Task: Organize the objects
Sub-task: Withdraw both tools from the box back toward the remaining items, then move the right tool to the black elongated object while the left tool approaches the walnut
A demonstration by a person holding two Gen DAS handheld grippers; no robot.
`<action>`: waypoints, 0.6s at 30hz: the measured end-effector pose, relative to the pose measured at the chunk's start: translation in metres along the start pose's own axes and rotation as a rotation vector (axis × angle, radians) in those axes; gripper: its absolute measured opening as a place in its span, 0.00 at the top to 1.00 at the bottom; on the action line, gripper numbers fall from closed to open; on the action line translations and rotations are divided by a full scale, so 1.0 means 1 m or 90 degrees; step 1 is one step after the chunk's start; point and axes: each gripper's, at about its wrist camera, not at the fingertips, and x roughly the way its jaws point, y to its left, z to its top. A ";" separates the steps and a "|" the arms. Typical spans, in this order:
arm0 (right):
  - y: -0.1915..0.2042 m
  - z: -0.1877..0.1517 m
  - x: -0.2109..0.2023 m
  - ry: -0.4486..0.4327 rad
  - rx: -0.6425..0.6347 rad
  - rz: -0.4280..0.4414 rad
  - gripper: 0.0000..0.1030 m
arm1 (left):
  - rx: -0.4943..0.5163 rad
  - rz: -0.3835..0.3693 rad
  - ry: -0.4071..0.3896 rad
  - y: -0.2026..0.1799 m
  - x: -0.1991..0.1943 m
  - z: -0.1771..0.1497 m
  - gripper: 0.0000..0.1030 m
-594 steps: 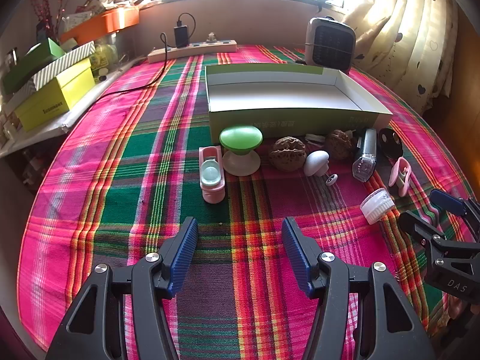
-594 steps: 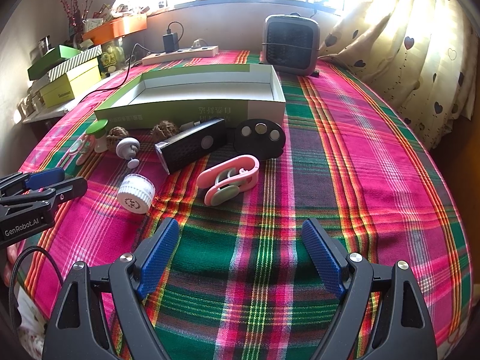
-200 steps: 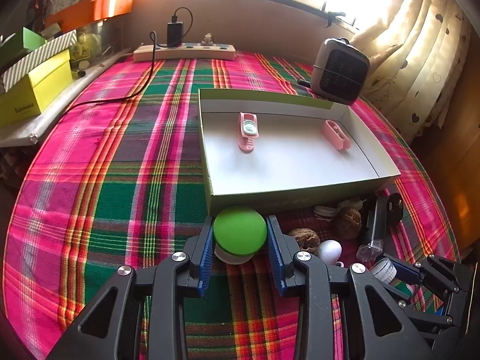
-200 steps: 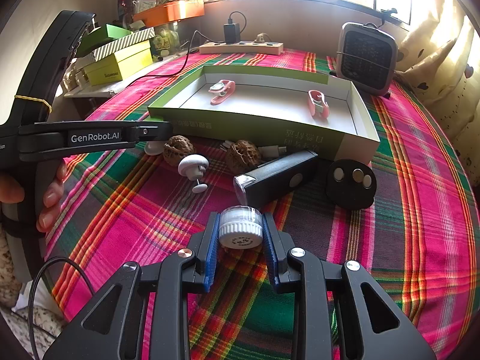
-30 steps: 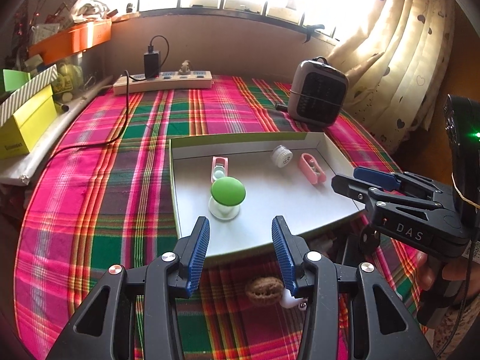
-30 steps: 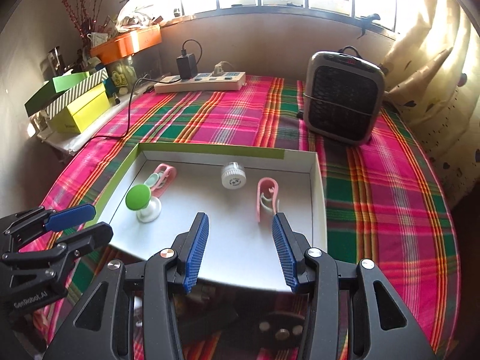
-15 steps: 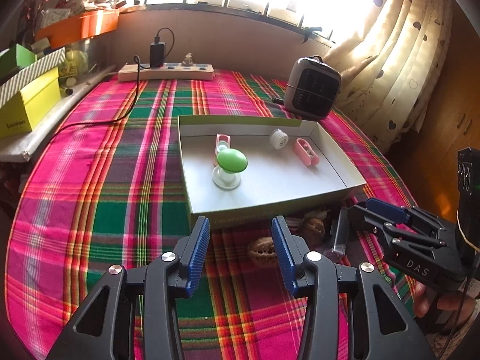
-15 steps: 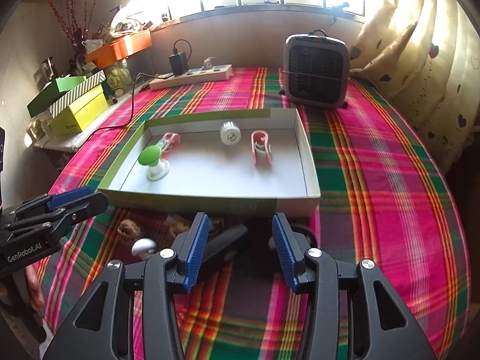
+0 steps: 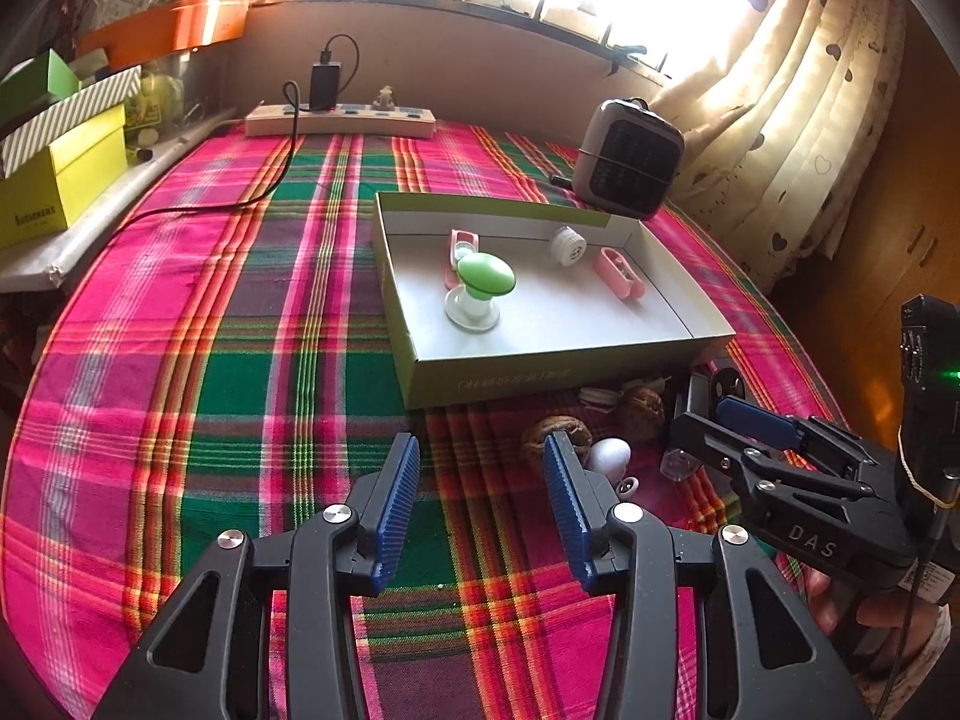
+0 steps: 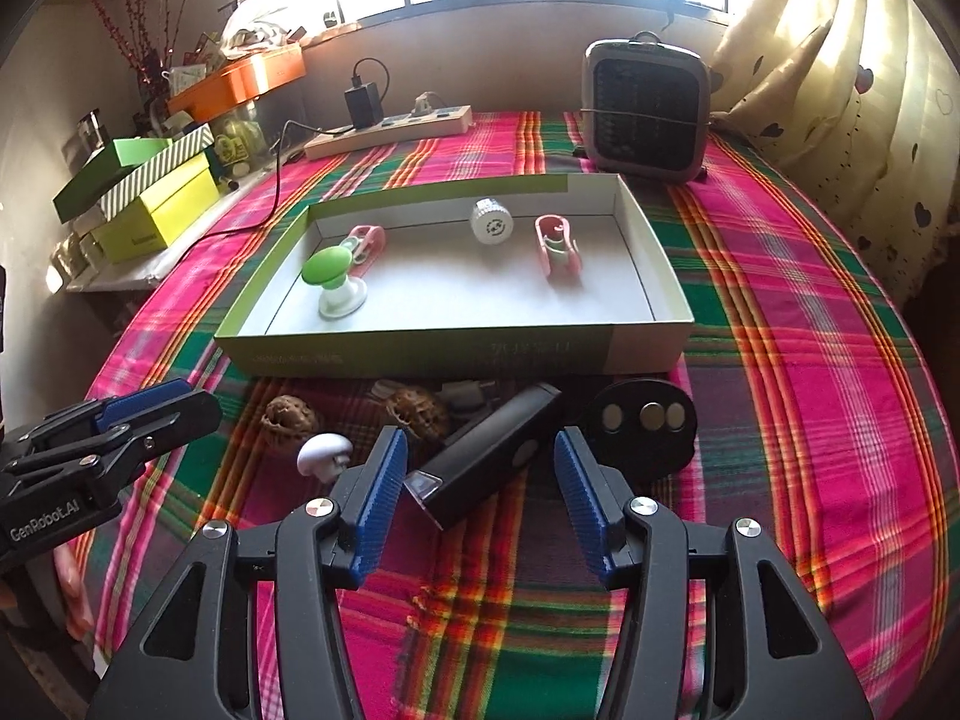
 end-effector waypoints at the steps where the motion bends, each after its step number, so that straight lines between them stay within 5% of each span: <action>1: 0.001 0.000 0.002 0.002 0.002 -0.006 0.49 | 0.000 -0.002 0.000 0.000 0.000 0.000 0.60; 18: -0.010 -0.013 -0.009 0.012 -0.001 -0.083 0.48 | 0.014 -0.036 0.012 -0.009 0.007 -0.001 0.60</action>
